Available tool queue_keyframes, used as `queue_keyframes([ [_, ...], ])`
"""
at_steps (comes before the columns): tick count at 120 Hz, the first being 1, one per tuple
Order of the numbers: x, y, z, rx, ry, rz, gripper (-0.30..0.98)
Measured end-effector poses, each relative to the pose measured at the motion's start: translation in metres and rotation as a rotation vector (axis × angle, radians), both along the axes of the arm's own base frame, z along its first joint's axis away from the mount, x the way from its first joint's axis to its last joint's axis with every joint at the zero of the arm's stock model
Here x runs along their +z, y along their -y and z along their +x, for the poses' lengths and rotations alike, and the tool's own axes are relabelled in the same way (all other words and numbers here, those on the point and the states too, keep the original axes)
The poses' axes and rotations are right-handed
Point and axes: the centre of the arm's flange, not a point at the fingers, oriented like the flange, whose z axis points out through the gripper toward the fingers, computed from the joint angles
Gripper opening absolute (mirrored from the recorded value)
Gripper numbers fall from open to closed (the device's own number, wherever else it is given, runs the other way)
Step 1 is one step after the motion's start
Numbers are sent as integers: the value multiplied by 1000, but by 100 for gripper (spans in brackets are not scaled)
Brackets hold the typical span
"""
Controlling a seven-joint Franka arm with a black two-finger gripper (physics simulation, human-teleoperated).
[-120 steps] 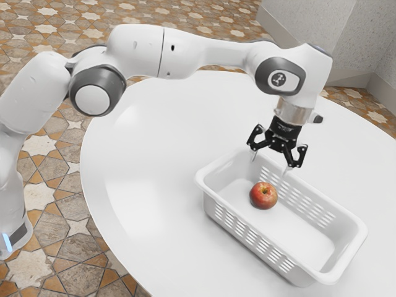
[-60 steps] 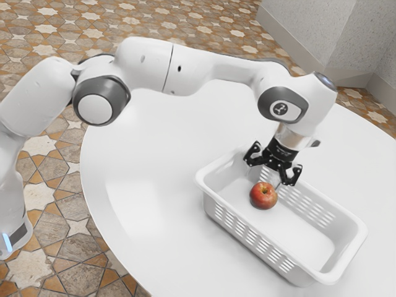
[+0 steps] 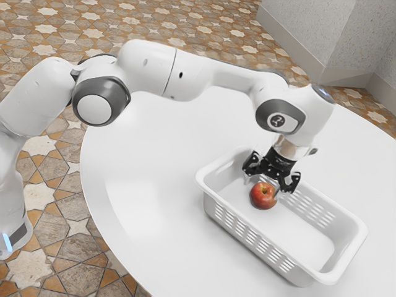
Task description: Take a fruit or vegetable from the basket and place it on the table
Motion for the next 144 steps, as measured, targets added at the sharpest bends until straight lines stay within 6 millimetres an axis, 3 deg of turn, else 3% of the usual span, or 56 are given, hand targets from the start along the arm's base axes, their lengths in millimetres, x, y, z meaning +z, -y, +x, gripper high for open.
queue_keyframes([
  [68, -33, -3, 2, 41, -5, 19, 69],
  [144, -43, -12, 9, 40, 26, 81, 69],
])
